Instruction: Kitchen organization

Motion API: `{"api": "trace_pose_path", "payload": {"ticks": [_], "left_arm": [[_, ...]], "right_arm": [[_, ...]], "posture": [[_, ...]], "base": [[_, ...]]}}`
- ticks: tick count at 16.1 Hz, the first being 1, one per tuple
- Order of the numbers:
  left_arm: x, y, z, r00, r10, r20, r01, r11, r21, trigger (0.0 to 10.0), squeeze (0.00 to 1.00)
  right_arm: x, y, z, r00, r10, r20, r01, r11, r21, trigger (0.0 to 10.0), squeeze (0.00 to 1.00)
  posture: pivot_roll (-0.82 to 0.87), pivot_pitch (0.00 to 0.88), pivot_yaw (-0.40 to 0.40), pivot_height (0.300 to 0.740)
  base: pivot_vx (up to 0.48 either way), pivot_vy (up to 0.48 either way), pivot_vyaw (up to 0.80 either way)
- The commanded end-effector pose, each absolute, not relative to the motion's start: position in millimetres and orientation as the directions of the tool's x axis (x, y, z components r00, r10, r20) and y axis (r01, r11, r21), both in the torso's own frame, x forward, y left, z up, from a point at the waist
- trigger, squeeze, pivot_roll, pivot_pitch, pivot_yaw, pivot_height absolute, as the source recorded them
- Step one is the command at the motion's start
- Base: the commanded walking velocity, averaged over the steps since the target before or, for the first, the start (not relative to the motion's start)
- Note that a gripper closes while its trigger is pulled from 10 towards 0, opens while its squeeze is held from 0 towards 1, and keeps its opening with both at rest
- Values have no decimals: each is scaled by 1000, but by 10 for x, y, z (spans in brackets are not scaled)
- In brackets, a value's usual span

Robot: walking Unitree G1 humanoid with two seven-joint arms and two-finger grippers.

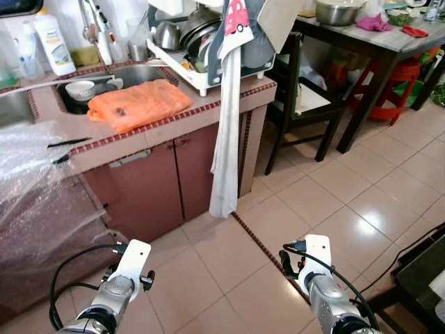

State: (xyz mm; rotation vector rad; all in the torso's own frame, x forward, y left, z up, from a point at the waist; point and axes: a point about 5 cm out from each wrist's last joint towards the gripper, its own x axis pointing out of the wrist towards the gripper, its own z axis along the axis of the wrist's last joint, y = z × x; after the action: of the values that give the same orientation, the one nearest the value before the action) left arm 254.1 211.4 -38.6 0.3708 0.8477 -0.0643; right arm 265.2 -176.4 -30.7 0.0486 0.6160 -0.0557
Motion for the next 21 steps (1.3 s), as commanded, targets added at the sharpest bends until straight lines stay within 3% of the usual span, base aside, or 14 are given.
{"api": "trace_pose_path", "payload": {"ticks": [1,21], "left_arm": [[2564,2109,-368,671,86,-737,203,934,294,10000,0],[2509,2126,-407,653,87,-752,215,931,294,10000,0]], "right_arm": [[2636,-1771,-322,807,-37,-589,69,997,32,10000,0],[2583,-1803,-362,794,-47,-606,76,997,23,10000,0]], "posture": [[49,13,-18,740],[48,13,-21,740]], "base": [[281,0,0],[344,0,0]]}}
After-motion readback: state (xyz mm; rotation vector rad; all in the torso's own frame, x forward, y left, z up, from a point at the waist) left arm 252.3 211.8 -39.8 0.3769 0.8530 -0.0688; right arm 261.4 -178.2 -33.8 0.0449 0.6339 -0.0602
